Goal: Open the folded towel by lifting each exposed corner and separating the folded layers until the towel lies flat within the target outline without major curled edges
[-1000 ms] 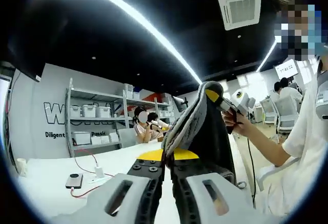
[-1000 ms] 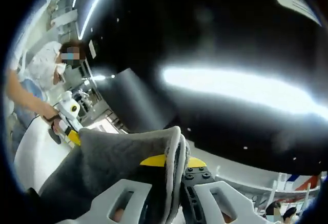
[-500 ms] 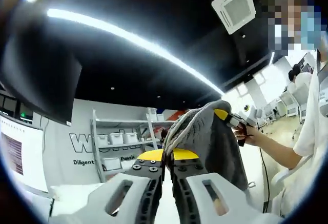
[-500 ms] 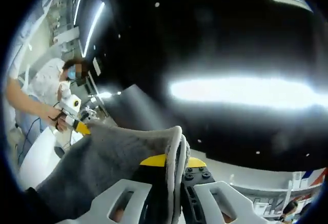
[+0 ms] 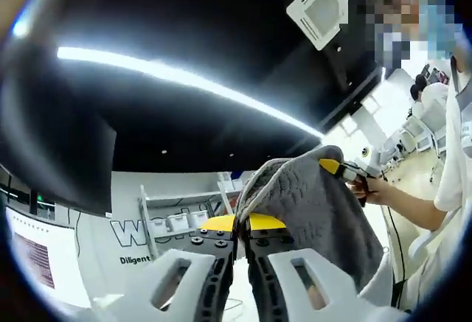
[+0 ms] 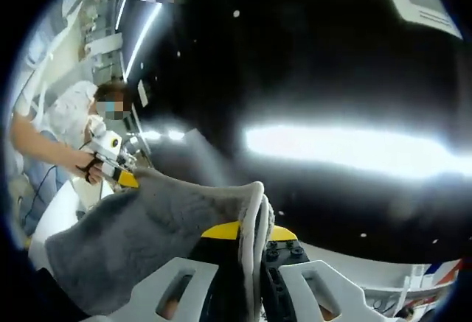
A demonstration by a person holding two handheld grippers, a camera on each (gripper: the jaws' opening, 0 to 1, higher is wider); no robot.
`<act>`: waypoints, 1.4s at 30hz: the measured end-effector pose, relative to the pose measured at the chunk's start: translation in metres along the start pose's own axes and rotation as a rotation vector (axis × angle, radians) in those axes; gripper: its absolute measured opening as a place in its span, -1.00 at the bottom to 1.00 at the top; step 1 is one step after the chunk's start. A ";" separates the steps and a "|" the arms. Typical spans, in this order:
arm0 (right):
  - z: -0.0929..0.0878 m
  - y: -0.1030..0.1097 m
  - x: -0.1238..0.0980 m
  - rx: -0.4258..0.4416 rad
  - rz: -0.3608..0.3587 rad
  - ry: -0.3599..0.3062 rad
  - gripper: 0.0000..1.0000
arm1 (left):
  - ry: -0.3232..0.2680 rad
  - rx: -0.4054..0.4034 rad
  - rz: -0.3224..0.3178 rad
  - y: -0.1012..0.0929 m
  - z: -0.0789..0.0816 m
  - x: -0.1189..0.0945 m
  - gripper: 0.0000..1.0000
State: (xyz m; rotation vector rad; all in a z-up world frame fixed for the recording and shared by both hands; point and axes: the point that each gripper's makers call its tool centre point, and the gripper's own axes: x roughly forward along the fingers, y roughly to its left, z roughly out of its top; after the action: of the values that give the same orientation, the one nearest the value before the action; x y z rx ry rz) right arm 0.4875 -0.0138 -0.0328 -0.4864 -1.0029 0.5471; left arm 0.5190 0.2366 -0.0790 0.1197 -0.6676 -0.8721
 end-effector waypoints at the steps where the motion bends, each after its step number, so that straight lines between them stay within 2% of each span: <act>1: 0.002 -0.001 -0.002 -0.003 -0.001 0.000 -0.99 | -0.010 0.001 0.000 -0.001 0.003 0.001 -0.94; 5: 0.012 -0.004 -0.008 -0.011 -0.007 -0.004 -0.99 | -0.048 0.008 -0.011 -0.004 0.015 0.005 -0.94; 8: 0.026 -0.007 -0.016 0.011 -0.001 -0.031 -0.99 | -0.093 0.014 -0.026 -0.008 0.030 0.008 -0.94; 11: 0.032 -0.007 -0.019 0.027 0.005 -0.049 -0.99 | -0.102 0.014 -0.029 -0.009 0.033 0.009 -0.94; 14: 0.042 -0.007 -0.024 0.040 0.014 -0.083 -0.99 | -0.145 0.031 -0.051 -0.012 0.044 0.011 -0.94; 15: 0.044 -0.007 -0.024 0.037 0.019 -0.093 -0.99 | -0.150 0.044 -0.062 -0.014 0.046 0.011 -0.94; 16: 0.053 -0.003 -0.026 0.038 0.052 -0.145 -0.99 | -0.147 0.047 -0.059 -0.013 0.046 0.011 -0.94; 17: 0.054 -0.001 -0.028 0.049 0.066 -0.158 -0.99 | -0.148 0.048 -0.057 -0.012 0.047 0.010 -0.94; 22: 0.057 0.001 -0.027 0.078 0.077 -0.158 -0.99 | -0.158 0.011 -0.063 -0.010 0.053 0.007 -0.93; 27: 0.068 0.005 -0.027 0.089 0.094 -0.202 -0.99 | -0.180 0.055 -0.049 -0.015 0.072 -0.001 -0.93; 29: 0.069 0.008 -0.027 0.153 0.113 -0.237 -0.99 | -0.172 0.060 -0.039 -0.014 0.074 -0.003 -0.93; 31: 0.066 0.013 -0.027 0.189 0.138 -0.256 -0.99 | -0.153 0.053 -0.028 -0.012 0.070 -0.003 -0.93; 33: 0.049 0.016 -0.023 0.204 0.152 -0.219 -0.99 | -0.129 0.051 -0.017 -0.007 0.063 -0.003 -0.93; 35: 0.028 0.018 -0.019 0.228 0.156 -0.160 -0.99 | -0.066 0.028 0.001 0.003 0.044 -0.002 -0.93; 39: 0.002 0.021 -0.015 0.231 0.162 -0.091 -0.99 | 0.090 -0.020 0.000 0.014 -0.001 -0.001 -0.93; 40: -0.010 0.023 -0.014 0.227 0.165 -0.061 -0.99 | 0.114 -0.031 0.000 0.016 -0.011 0.000 -0.93; 41: -0.019 0.024 -0.013 0.229 0.167 -0.044 -0.99 | 0.118 -0.034 -0.001 0.017 -0.013 0.001 -0.93; 42: -0.024 0.025 -0.013 0.229 0.169 -0.034 -0.99 | 0.144 -0.047 -0.005 0.018 -0.023 0.001 -0.93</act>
State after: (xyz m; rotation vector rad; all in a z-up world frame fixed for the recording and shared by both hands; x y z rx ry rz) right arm 0.4983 -0.0061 -0.0677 -0.3600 -0.9226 0.8144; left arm 0.5449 0.2440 -0.0906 0.1409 -0.5119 -0.8743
